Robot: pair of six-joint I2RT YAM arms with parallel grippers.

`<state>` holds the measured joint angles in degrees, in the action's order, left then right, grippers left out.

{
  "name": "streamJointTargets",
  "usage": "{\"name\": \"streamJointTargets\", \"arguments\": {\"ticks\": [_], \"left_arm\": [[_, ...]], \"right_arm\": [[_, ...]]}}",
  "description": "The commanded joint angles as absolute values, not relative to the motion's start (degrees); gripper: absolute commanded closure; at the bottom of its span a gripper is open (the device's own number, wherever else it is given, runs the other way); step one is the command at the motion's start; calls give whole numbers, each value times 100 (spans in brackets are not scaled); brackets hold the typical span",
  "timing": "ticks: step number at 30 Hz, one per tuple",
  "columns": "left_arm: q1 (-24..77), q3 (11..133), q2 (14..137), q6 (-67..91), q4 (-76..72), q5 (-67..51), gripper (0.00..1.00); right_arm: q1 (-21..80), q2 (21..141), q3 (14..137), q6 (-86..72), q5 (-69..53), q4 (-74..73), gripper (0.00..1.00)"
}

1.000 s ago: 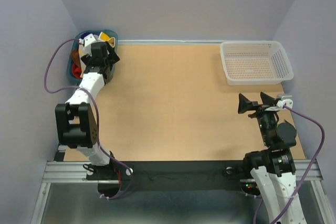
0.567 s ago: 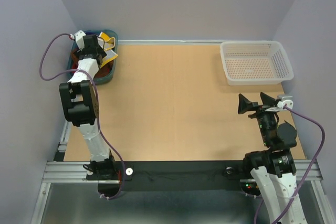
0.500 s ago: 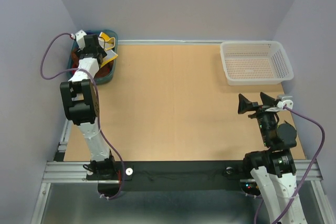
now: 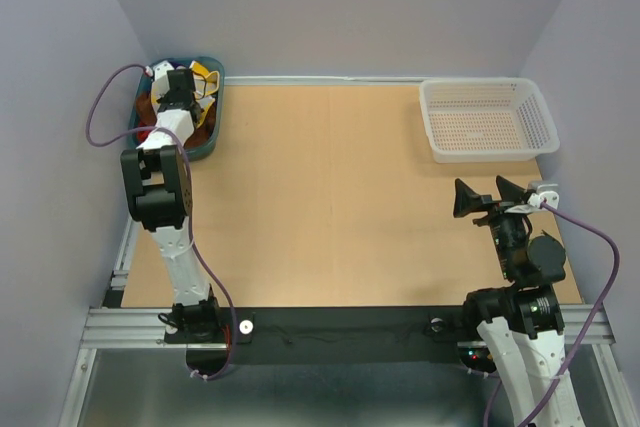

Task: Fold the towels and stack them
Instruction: Grab crumpled towel

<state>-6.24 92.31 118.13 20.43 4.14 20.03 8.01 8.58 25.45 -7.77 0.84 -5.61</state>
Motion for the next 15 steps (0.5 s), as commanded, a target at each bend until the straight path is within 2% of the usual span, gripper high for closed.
{"name": "streamJointTargets", "arguments": {"ticks": [1,2,11,15], "left_arm": [[-624,9413,11488,1793,483,2232,97],[-624,9439,11357,1767,483,2285,100],[-624,9641,10504,1617,633,2812,100],[-615,9703,10354,1617,703,2691,100]], "right_arm": [[853,852,2602,-782,35,-422,0],[861,853,2602,-791,26,-413,0],[861,870,2602,-774,26,-413,0],[861,870,2602,-773,35,-413,0]]}}
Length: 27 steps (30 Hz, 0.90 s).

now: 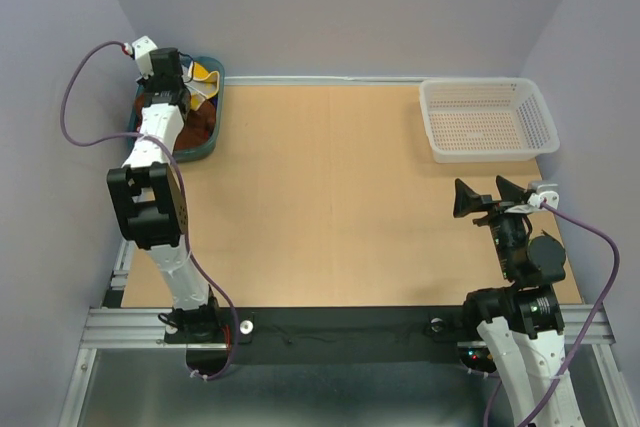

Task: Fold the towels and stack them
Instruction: Grab crumpled towel, then move the towel to the center of the board

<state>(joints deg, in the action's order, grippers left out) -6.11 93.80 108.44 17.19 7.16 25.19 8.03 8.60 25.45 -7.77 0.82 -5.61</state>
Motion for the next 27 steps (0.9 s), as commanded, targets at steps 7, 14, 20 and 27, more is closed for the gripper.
{"name": "streamJointTargets", "arguments": {"ticks": [7,14,20,27], "left_arm": [[-598,9887,10107,1749,712,2356,99],[-405,10001,9950,1723,774,1881,100],[-18,11432,9844,1898,1195,1591,100],[983,12594,9624,1960,1485,1118,100]], "right_arm": [[861,870,2610,-782,-149,-413,0],[861,861,2610,-773,-167,-413,0],[861,967,2654,-756,-106,-413,0],[861,1712,3066,-1431,807,-422,0]]}}
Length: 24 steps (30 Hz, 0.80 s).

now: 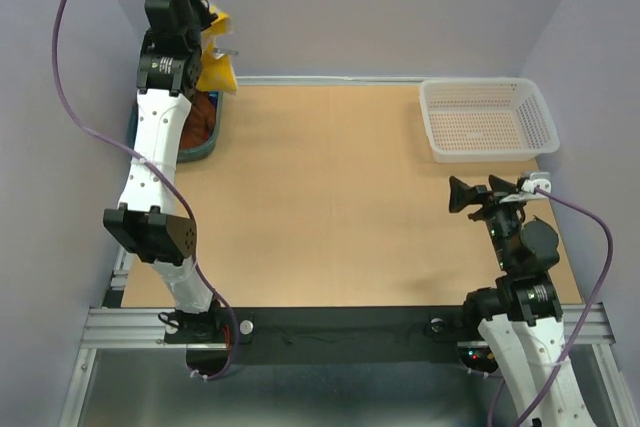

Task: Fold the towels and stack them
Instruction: Move the towel to the center of the board

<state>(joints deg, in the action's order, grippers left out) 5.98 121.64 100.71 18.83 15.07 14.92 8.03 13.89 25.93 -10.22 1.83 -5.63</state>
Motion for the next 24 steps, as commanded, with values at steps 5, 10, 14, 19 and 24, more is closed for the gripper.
{"name": "streamJointTargets", "arguments": {"ticks": [5,10,14,19,24], "left_arm": [[1712,11869,8984,2144,1529,677,100],[2723,9778,7790,2434,1363,747,100],[3663,7510,6357,3092,986,791,100],[5115,5065,5687,4015,581,185,100],[7255,4491,5949,4333,299,447,87]], "right_arm": [[853,2494,3813,-1389,838,-500,0],[861,3277,4657,-1204,54,-746,0],[861,3708,5053,-1160,-799,-1151,0],[861,4016,5089,-1380,-1160,-1406,0],[861,4481,5176,-1608,-1405,-1643,0]]}}
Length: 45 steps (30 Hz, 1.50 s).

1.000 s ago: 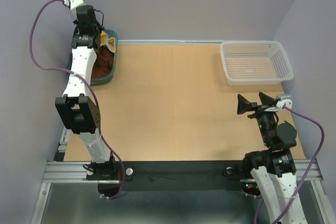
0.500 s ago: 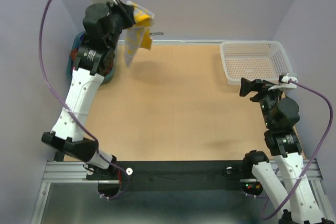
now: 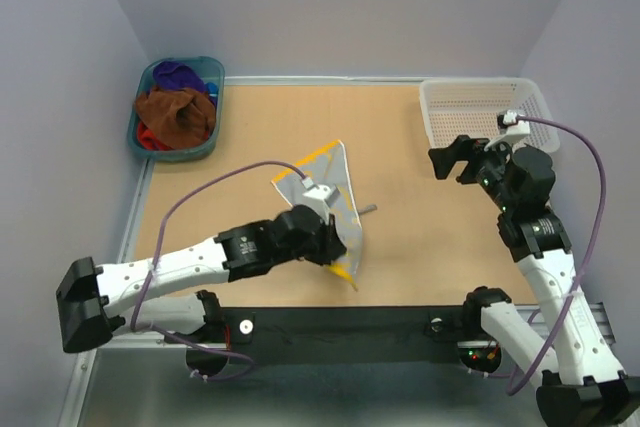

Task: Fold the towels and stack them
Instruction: Move the towel to the center of the board, then flatten out the crumpled towel

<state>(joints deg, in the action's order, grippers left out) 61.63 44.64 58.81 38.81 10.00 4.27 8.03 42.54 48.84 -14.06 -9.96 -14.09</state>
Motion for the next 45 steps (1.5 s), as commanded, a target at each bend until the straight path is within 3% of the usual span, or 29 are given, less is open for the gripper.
{"name": "streamJointTargets", "arguments": {"ticks": [1,4,5,9,10,18,22,25,33,45], "left_arm": [[7477,4535,6055,4316,299,457,81],[7927,4816,6433,4123,308,510,57],[7954,4964,6555,4009,351,510,45],[7928,5246,6540,4051,771,1062,22],[7771,5256,6496,4095,869,1359,20],[5381,4316,5906,4044,941,1134,20],[4188,4175,6396,3439,678,933,21],[3719,4184,6766,3209,458,703,22],[3024,4535,8059,2708,255,537,27],[2874,4623,8586,2672,185,677,28]], "right_arm": [[861,4691,5212,-1617,-1450,-1687,0],[853,5096,5361,-1652,-1643,-1837,0],[861,5385,5431,-1652,-1748,-1915,0],[861,6105,5598,-1696,-1959,-2126,0],[896,6256,5651,-1696,-1977,-2197,0],[1555,7838,6266,-1433,-1451,-2408,8],[2082,8926,6862,-1170,-1152,-2408,20],[2310,9647,7188,-906,-994,-2408,24],[2654,11010,8216,-185,-616,-2399,36],[2786,11926,8947,220,-220,-2347,39]]}}
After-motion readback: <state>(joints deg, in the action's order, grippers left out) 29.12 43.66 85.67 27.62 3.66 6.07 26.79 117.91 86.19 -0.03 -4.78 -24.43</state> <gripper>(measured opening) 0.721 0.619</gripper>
